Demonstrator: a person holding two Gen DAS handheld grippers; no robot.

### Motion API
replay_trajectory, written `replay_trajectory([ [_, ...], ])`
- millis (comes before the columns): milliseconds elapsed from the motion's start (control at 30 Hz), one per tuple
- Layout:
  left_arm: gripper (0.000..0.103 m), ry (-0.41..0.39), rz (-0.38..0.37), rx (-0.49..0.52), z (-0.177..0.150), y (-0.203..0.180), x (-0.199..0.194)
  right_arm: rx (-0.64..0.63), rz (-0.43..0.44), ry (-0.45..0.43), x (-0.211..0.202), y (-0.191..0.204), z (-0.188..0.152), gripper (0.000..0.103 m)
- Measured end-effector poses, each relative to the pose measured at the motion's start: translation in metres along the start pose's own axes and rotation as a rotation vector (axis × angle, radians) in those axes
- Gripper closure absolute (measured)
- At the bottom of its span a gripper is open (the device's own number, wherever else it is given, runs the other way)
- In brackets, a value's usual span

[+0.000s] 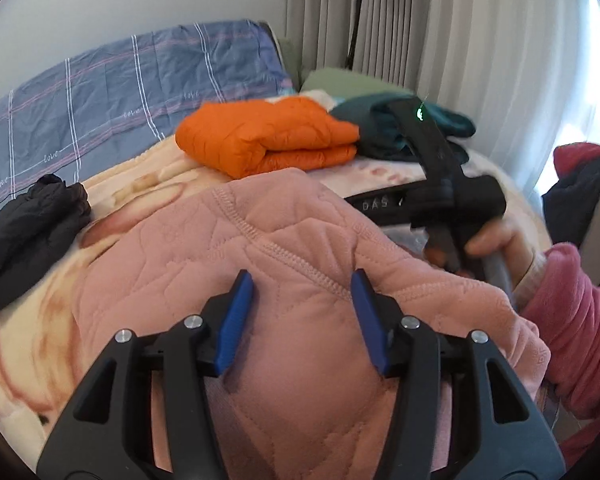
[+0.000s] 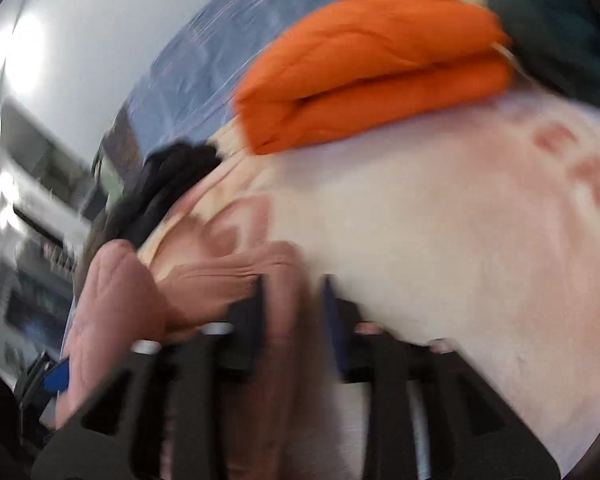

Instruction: Fold large clothes

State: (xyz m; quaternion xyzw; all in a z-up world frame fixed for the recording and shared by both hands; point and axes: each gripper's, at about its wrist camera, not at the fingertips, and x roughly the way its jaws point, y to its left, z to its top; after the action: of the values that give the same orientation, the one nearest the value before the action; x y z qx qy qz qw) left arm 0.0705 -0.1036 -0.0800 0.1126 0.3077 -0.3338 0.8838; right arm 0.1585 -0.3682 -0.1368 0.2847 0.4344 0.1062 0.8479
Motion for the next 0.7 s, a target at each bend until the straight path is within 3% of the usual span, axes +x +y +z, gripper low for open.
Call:
replay_trajectory([
  [67,0.049,0.016,0.047,0.044,0.002,-0.009,0.003,-0.018,-0.007,-0.030,-0.017,0.006,0.003,0.062],
  [167,0.048,0.012,0.095,0.074,0.000,-0.016,0.003,-0.144,-0.153,-0.195,-0.062,0.031,-0.003,0.062],
  [200,0.048,0.006,0.098,0.074,-0.001,-0.016,0.002,-0.179,-0.162,-0.228,-0.077,0.037,-0.008,0.062],
  [433,0.048,0.000,0.088,0.061,-0.001,-0.010,0.001,-0.358,0.046,-0.325,-0.172,0.073,-0.102,0.062],
  [500,0.048,0.000,0.085,0.058,-0.001,-0.010,0.001,-0.350,0.109,-0.307,-0.180,0.076,-0.134,0.062],
  [567,0.048,-0.002,0.079,0.052,-0.001,-0.009,-0.001,-0.333,0.115,-0.258,-0.177,0.078,-0.152,0.062],
  [600,0.048,-0.002,0.078,0.050,-0.001,-0.010,-0.001,-0.323,0.083,-0.218,-0.168,0.075,-0.160,0.062],
  [667,0.048,-0.003,0.072,0.050,0.000,-0.010,-0.001,-0.273,-0.061,-0.134,-0.134,0.061,-0.172,0.063],
  [700,0.048,0.000,0.059,0.049,-0.001,-0.011,-0.002,-0.234,-0.049,-0.139,-0.128,0.053,-0.177,0.062],
])
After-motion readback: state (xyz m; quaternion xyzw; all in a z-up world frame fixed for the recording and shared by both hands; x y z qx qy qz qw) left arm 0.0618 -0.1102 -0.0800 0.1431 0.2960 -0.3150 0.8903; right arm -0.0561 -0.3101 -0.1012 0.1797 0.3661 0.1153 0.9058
